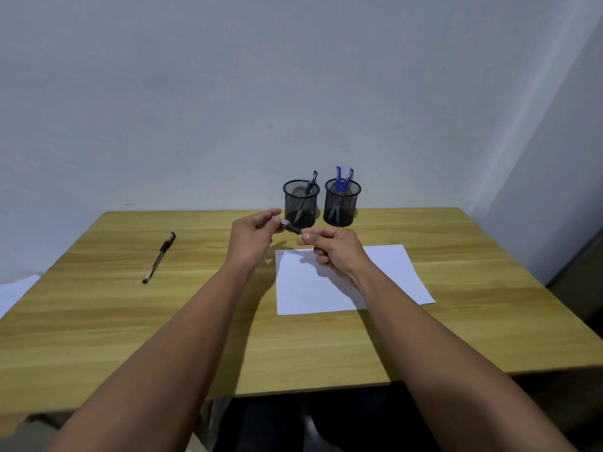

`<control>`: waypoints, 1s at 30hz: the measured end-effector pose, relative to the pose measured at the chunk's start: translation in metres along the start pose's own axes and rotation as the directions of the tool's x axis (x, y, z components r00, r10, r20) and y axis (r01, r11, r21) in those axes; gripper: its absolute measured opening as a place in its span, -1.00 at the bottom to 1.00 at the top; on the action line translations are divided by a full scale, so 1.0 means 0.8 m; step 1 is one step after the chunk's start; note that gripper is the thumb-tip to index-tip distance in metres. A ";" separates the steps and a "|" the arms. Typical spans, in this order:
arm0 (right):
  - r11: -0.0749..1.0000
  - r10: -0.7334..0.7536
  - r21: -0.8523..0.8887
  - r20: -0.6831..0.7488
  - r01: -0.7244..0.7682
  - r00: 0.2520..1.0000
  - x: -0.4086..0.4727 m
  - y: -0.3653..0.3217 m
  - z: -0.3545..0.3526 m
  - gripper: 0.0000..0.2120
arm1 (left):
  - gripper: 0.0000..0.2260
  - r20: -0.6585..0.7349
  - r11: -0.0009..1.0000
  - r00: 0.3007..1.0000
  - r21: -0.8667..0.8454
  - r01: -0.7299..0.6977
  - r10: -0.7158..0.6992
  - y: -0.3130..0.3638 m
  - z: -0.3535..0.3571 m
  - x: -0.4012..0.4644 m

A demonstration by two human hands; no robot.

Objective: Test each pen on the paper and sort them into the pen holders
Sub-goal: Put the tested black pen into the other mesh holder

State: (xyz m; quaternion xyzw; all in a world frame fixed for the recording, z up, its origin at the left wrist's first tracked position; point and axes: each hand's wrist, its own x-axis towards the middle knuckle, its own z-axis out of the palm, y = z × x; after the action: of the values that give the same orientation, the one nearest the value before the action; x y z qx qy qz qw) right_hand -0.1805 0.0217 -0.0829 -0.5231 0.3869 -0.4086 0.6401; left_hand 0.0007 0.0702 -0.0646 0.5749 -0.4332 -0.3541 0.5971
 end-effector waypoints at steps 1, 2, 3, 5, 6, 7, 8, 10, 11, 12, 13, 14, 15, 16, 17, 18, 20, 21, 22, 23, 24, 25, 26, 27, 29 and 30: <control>1.000 -0.013 0.000 -0.007 0.013 1.000 0.000 0.000 0.001 -0.91 | -0.79 0.002 1.000 1.000 0.016 -0.011 0.011 0.002 0.002 0.001; 1.000 -0.022 -0.004 -0.009 0.022 1.000 -0.002 0.000 0.001 -0.92 | -0.79 0.008 0.999 1.000 0.041 -0.020 0.020 0.005 0.002 0.002; 0.999 -0.029 -0.020 -0.012 0.029 0.999 -0.003 0.000 0.000 -0.92 | -0.79 0.018 0.997 1.000 0.069 -0.026 0.025 0.007 0.002 0.002; 0.990 -0.045 -0.135 -0.005 0.044 0.999 -0.005 -0.005 -0.006 -0.94 | -0.80 0.042 0.991 0.999 0.126 -0.036 0.031 0.012 -0.001 0.003; 0.970 -0.053 -0.235 0.020 0.057 0.998 -0.003 -0.010 -0.010 -0.94 | -0.79 0.062 0.989 0.998 0.140 -0.040 0.031 0.016 -0.001 0.003; 0.936 -0.057 -0.342 0.064 0.076 0.996 -0.001 -0.016 -0.012 -0.94 | -0.78 0.086 0.990 0.996 0.134 -0.043 0.031 0.021 -0.001 0.004; 0.896 -0.058 -0.433 0.105 0.098 0.993 0.002 -0.024 -0.012 -0.94 | -0.76 0.108 0.993 0.994 0.114 -0.041 0.028 0.025 0.000 0.007; 0.823 -0.105 -0.548 0.110 0.149 0.988 0.015 -0.042 -0.009 -0.95 | -0.73 0.108 0.998 0.994 0.061 -0.027 0.020 0.033 0.003 0.016; 0.801 -0.150 -0.574 0.080 0.168 0.985 0.023 -0.053 -0.007 -0.96 | -0.71 0.079 0.999 0.997 0.043 -0.021 0.017 0.035 0.005 0.023; 0.791 -0.193 -0.583 0.051 0.186 0.980 0.031 -0.065 -0.004 -0.97 | -0.69 0.043 0.999 0.999 0.049 -0.022 0.020 0.036 0.007 0.032; 0.782 -0.236 -0.588 0.022 0.204 0.971 0.043 -0.077 -0.003 -0.95 | -0.68 0.018 0.996 0.999 0.078 -0.032 0.031 0.035 0.008 0.041; 0.774 -0.280 -0.593 -0.005 0.223 0.960 0.054 -0.089 -0.001 -0.90 | -0.65 0.010 0.992 0.999 0.121 -0.043 0.042 0.032 0.011 0.051; 0.766 -0.323 -0.596 -0.032 0.241 0.946 0.067 -0.100 0.000 -0.87 | -0.61 0.010 0.985 0.999 0.167 -0.046 0.045 0.028 0.013 0.061; 0.759 -0.366 -0.596 -0.058 0.262 0.929 0.079 -0.111 0.002 -0.87 | -0.55 0.012 0.977 0.999 0.209 -0.043 0.042 0.023 0.017 0.071; 0.745 -0.408 -0.604 -0.079 0.282 0.910 0.091 -0.120 0.004 -0.90 | -0.48 0.011 0.969 0.999 0.244 -0.040 0.038 0.018 0.020 0.081; 0.726 -0.445 -0.620 -0.094 0.297 0.891 0.103 -0.128 0.006 -0.92 | -0.41 0.009 0.960 0.999 0.276 -0.037 0.036 0.011 0.024 0.091; 0.682 -0.492 -0.664 -0.105 0.307 0.864 0.125 -0.138 0.009 -0.94 | -0.27 0.001 0.934 0.999 0.355 -0.044 0.047 -0.004 0.033 0.108; 0.660 -0.498 -0.691 -0.108 0.295 0.861 0.136 -0.140 0.010 -0.92 | -0.20 -0.002 0.913 0.998 0.405 -0.051 0.057 -0.013 0.038 0.116; 0.642 -0.492 -0.717 -0.115 0.271 0.863 0.147 -0.139 0.011 -0.90 | -0.14 -0.006 0.886 0.998 0.460 -0.056 0.066 -0.022 0.043 0.123; 0.628 -0.476 -0.742 -0.126 0.235 0.870 0.157 -0.137 0.012 -0.88 | -0.10 -0.008 0.859 0.998 0.509 -0.055 0.069 -0.030 0.047 0.129; 0.617 -0.452 -0.762 -0.139 0.197 0.881 0.166 -0.134 0.012 -0.87 | -0.07 -0.010 0.837 0.998 0.545 -0.048 0.063 -0.037 0.051 0.134; 0.610 -0.425 -0.777 -0.152 0.158 0.892 0.173 -0.129 0.012 -0.86 | -0.06 -0.010 0.826 0.998 0.562 -0.042 0.057 -0.043 0.054 0.138; 0.601 -0.400 -0.789 -0.162 0.125 0.902 0.179 -0.122 0.011 -0.85 | -0.09 -0.008 0.822 0.998 0.568 -0.041 0.055 -0.049 0.057 0.143; 0.593 -0.376 -0.799 -0.167 0.098 0.912 0.183 -0.115 0.011 -0.84 | -0.15 -0.004 0.819 0.998 0.572 -0.049 0.062 -0.055 0.058 0.145; 0.576 -0.328 -0.816 -0.168 0.056 0.930 0.190 -0.103 0.011 -0.81 | -0.29 -0.003 0.811 0.996 0.581 -0.067 0.084 -0.065 0.059 0.148; 0.565 -0.310 -0.824 -0.170 0.037 0.936 0.193 -0.099 0.012 -0.79 | -0.32 -0.006 0.809 0.996 0.583 -0.071 0.091 -0.067 0.058 0.148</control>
State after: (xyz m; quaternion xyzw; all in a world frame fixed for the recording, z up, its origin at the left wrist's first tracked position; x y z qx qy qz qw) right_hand -0.1242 -0.1271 -0.0136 -0.7251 0.5672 -0.3218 0.2213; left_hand 0.0058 -0.0611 -0.1065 0.7167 -0.5347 -0.1692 0.4145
